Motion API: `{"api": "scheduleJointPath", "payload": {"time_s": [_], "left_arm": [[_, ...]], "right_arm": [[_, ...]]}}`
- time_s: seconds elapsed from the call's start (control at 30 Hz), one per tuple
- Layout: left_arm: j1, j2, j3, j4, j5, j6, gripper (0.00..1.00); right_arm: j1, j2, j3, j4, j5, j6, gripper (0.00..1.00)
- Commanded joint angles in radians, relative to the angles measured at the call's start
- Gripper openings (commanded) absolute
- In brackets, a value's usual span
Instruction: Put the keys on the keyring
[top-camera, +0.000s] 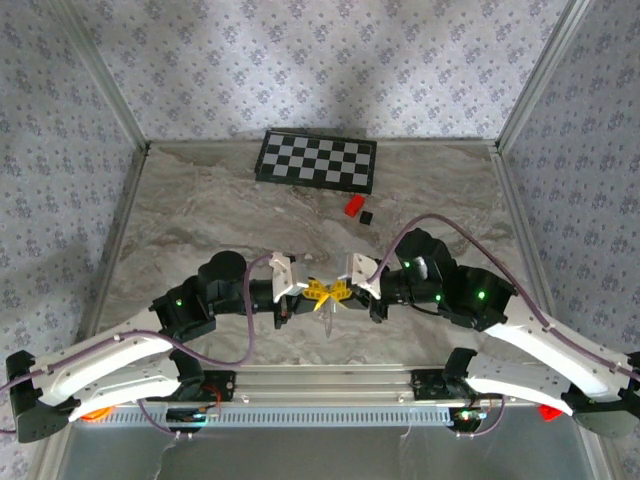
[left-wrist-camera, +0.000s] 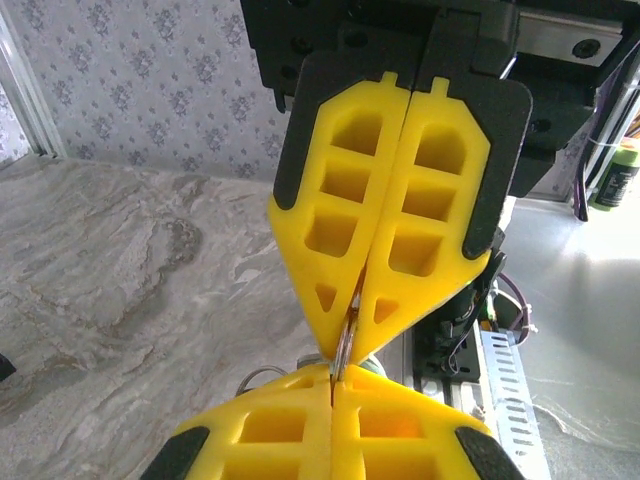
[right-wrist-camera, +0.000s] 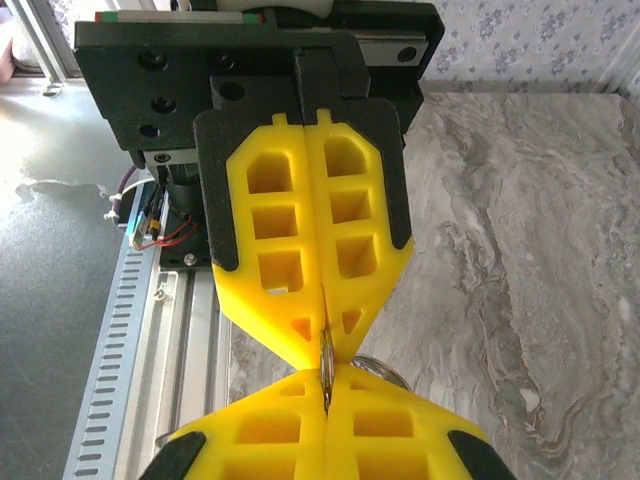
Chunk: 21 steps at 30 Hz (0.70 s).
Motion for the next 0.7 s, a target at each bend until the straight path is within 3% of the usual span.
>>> {"api": "scheduleJointPath", "payload": {"time_s": [0.0,0.37,0.67], "left_arm": [[-0.011,-0.018,0.034,0.041,0.01,0.027,0.0],[-0.011,-0.078,0.02,0.039,-0.028,0.025,0.0],[-0.011,-0.137,-0.023,0.048,-0.047,0.018,0.0]], "right_arm": [[0.012,0.023,0.057,0.019,-0.017,-0.018,0.0],[0.006,0.047,0.065,0.048,-0.064,-0.009,0.0],[-0.003,-0.014,-0.054,0.18,-0.104,0.027,0.0]]}}
